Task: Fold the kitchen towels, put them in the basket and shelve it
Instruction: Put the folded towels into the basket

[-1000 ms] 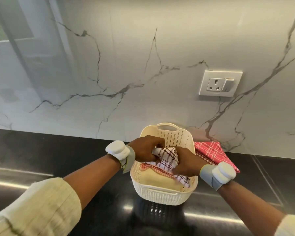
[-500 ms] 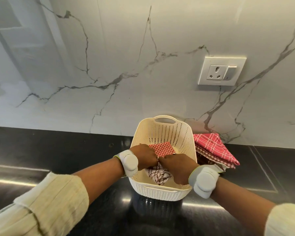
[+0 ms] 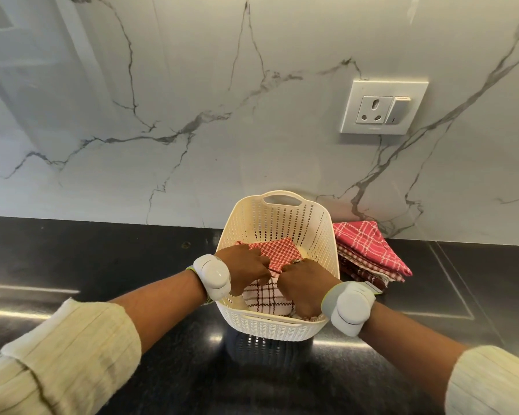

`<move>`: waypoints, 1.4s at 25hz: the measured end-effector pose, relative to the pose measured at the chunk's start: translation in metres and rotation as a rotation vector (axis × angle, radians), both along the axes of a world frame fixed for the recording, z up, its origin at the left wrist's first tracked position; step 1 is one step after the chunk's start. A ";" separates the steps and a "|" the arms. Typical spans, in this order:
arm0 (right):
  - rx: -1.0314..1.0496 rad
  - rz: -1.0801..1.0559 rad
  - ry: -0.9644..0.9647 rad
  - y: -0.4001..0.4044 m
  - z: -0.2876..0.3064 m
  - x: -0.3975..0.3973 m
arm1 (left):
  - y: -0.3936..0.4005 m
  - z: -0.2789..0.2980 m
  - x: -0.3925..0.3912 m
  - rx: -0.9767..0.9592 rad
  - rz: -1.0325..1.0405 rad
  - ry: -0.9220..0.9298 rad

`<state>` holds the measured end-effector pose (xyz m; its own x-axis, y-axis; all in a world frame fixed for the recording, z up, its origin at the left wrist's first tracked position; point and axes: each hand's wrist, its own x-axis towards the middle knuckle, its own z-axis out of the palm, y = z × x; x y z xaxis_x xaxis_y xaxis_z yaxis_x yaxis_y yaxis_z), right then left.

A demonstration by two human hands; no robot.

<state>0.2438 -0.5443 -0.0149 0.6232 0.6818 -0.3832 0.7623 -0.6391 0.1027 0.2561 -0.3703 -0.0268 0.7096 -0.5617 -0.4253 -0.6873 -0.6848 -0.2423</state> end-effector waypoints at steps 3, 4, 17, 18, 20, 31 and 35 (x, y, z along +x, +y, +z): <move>-0.145 -0.060 0.091 -0.001 -0.003 0.000 | 0.004 -0.002 0.000 0.059 -0.020 0.010; -0.159 -0.089 0.130 -0.003 -0.002 -0.001 | 0.004 -0.001 0.000 0.079 -0.033 0.012; 0.917 -0.977 -0.368 -0.127 0.005 0.059 | -0.072 0.016 0.019 -0.314 0.244 -0.099; 0.878 -1.092 -0.382 -0.141 -0.006 0.066 | -0.077 0.012 0.019 -0.313 0.257 -0.098; 0.834 -1.239 -0.268 -0.166 -0.024 0.078 | -0.087 0.005 0.023 -0.303 0.273 -0.095; 1.001 -1.244 0.081 -0.165 -0.043 0.113 | -0.095 0.011 0.029 -0.385 0.331 -0.257; 1.172 -1.148 0.093 -0.161 -0.042 0.104 | -0.093 0.029 0.022 -0.803 0.558 -0.467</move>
